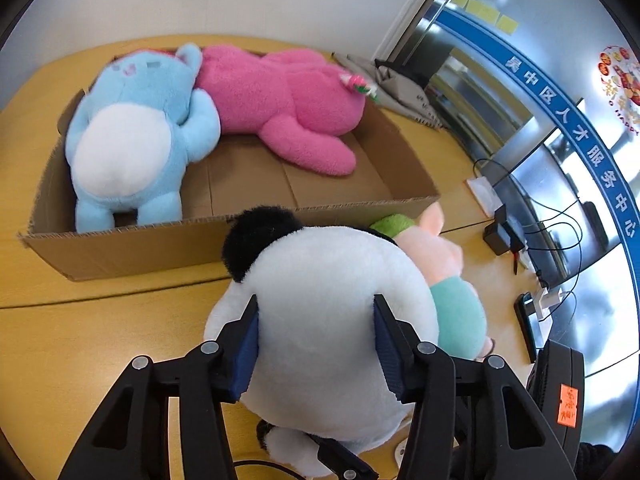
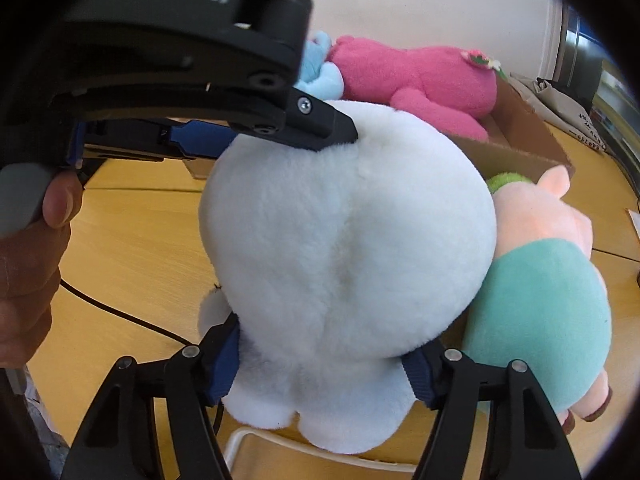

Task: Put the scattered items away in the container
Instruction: 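Close the left and right grippers on the white panda's body, then carry the white panda with both grippers into the box and release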

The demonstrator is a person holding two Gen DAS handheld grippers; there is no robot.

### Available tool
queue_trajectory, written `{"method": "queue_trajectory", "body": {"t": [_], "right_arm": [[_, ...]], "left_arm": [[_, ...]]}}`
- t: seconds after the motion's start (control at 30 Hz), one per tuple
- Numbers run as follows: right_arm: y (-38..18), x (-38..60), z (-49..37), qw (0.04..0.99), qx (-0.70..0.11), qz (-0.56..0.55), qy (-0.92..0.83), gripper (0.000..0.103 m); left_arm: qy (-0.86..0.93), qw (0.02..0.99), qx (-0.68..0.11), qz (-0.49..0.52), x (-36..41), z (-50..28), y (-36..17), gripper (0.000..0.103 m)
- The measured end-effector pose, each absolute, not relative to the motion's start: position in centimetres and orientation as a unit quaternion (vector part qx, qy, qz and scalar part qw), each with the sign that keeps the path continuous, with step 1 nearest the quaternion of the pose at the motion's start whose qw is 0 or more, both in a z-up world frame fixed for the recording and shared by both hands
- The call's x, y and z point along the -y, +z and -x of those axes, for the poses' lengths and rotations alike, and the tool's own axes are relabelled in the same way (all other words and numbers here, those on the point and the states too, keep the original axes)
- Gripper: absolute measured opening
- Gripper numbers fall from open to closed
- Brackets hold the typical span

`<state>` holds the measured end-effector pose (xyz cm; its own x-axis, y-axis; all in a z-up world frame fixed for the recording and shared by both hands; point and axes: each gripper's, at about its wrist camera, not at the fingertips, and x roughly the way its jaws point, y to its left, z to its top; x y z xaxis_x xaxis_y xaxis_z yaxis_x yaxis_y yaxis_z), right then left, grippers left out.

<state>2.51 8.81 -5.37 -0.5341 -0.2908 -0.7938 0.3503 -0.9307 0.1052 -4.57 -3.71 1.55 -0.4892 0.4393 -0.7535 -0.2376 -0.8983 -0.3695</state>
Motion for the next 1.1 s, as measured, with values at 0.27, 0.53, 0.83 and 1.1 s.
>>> {"method": "queue_trajectory", "body": {"t": [0.27,0.53,0.83,1.1], "right_arm": [[0.9,-9.4,-1.0,0.198,-0.028,-0.377,-0.904,0.068],[4.9,-9.2,5.8,0.181,-0.057,-0.344,-0.920,0.068],[1.6,-7.4,15.0,0.189,-0.063,-0.388,-0.900,0.069],[-5.1,-6.4,16.5,0.195,-0.070,-0.461,-0.863,0.068]], "left_arm": [[0.874,0.202,0.098,0.430,4.1,7.8,5.6,0.055],[0.891,0.206,0.081,0.397,4.3,14.0,9.5,0.056],[0.886,0.183,0.086,0.417,6.0,23.0,7.5,0.058],[0.854,0.175,0.112,0.477,7.5,25.2,-0.7,0.076]]}}
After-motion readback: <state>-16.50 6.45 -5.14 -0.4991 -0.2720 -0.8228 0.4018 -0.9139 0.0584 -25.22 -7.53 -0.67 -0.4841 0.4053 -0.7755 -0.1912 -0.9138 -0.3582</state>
